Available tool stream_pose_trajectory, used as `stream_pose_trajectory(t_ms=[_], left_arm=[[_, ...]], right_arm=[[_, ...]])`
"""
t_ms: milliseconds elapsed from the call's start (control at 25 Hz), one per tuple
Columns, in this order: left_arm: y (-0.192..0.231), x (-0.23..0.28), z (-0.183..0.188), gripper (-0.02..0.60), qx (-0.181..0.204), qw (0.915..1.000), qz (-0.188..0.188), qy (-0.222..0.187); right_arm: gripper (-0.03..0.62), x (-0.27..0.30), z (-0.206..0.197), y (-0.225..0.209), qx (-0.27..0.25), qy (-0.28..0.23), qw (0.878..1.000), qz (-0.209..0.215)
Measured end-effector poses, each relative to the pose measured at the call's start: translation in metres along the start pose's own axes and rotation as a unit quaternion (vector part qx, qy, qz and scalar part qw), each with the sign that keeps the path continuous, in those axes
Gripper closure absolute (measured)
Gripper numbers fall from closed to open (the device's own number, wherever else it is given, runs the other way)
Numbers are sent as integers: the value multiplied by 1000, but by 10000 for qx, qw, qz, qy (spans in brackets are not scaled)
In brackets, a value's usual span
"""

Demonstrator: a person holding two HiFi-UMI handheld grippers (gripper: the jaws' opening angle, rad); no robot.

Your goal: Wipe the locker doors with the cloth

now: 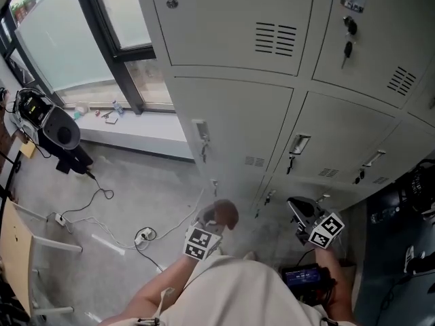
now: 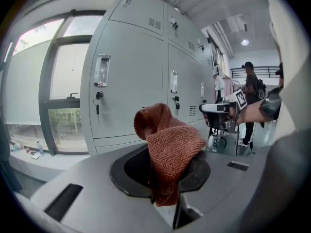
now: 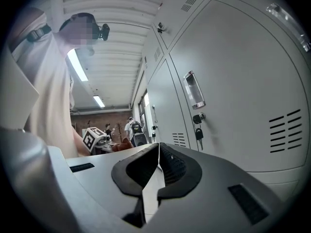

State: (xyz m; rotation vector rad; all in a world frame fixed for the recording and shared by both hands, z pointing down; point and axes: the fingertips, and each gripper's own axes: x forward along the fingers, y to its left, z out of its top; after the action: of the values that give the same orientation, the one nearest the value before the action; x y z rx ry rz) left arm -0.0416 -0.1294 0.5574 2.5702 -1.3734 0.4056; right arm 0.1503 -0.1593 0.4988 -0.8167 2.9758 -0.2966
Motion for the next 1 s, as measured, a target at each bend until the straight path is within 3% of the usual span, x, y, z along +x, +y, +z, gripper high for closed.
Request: stream_pose_trajectory(t_ms=[240,560,800,1000], left_arm=[[34,-12,-4,509,-79,9999,47,70],[52,-16,17,509,-262,9994,13,-239],[88,-25,92,509,-143,9941,250,-1043],[135,-43,182,509,-170,9775,662,-1995]], right_arm=[[576,23,9,11,-304,123,9995,-12],[576,34,12,17,-601,519,9968,128],[576,53,57,24,-817,279,9958,320],[576,69,87,48,-1167,198,9896,812]])
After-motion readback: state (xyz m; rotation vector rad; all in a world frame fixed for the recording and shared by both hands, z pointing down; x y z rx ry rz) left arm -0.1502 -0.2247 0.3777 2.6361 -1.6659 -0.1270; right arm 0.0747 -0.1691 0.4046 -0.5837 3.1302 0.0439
